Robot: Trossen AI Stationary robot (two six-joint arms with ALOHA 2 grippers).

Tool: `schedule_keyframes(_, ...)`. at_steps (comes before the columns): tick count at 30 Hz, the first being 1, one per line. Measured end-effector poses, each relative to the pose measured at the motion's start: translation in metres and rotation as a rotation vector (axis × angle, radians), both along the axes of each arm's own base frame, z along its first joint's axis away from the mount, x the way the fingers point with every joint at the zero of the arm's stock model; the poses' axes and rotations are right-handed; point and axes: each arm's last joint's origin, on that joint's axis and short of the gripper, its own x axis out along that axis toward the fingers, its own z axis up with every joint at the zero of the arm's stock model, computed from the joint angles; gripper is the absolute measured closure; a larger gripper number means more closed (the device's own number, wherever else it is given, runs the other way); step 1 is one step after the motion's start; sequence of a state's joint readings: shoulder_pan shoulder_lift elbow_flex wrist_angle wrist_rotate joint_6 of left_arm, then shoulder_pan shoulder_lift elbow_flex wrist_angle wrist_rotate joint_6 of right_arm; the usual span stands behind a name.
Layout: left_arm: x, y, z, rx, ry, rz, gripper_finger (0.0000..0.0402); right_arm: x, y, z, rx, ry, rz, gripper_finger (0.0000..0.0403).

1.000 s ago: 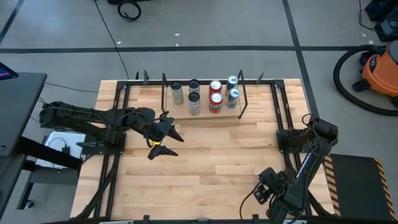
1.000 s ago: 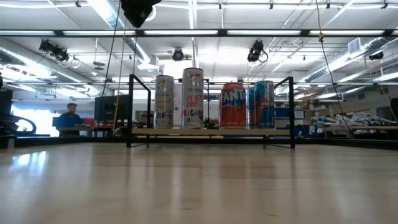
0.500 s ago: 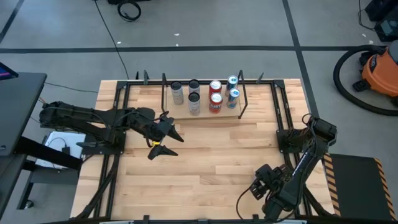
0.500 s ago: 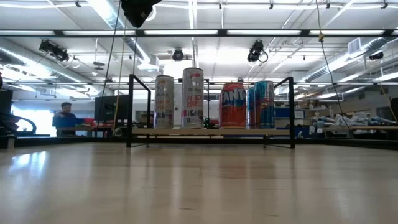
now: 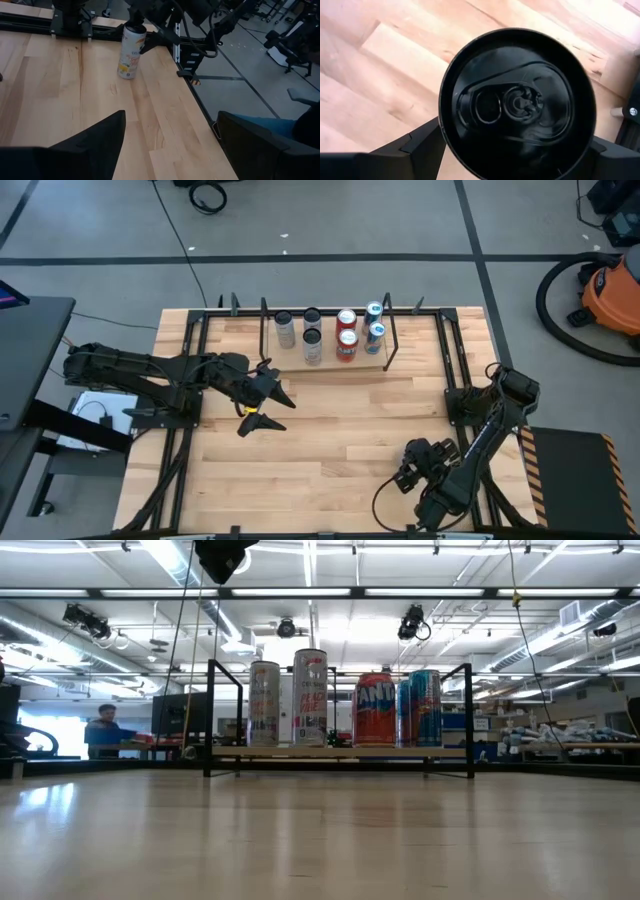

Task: Place canned beverage on shelf
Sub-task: Put the white and pink soda can aligned with the other white and pink soda can on the shelf

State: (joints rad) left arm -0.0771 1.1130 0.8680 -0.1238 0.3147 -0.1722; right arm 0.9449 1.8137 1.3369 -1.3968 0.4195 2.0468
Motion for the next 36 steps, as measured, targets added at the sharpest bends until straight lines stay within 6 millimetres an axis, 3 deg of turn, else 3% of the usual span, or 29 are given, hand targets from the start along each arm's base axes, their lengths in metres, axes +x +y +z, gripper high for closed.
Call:
schedule_keyframes(4,0.0,0.0,0.0,0.0,0.0,0.0,0.0085,0.006,-0.005,0.0,-0.003,0.0,-0.024,0.0105)
schedule_keyframes(11,0.0,0.0,0.0,0.0,0.0,-0.001,0.0085,0.011,-0.009,0.0,-0.014,0.004,-0.014,0.0156)
schedule_keyframes(21,0.001,0.001,0.002,-0.011,-0.02,0.014,0.0085,0.02,-0.013,0.0,-0.022,0.001,0.036,0.0157)
schedule_keyframes(27,0.0,0.006,0.003,-0.056,-0.02,-0.093,0.0085,0.042,-0.025,0.006,-0.021,0.022,0.112,0.0157)
schedule_keyframes(36,-0.001,0.01,0.003,0.029,-0.094,-0.249,0.0085,0.095,-0.049,0.025,-0.073,-0.017,0.388,0.0157)
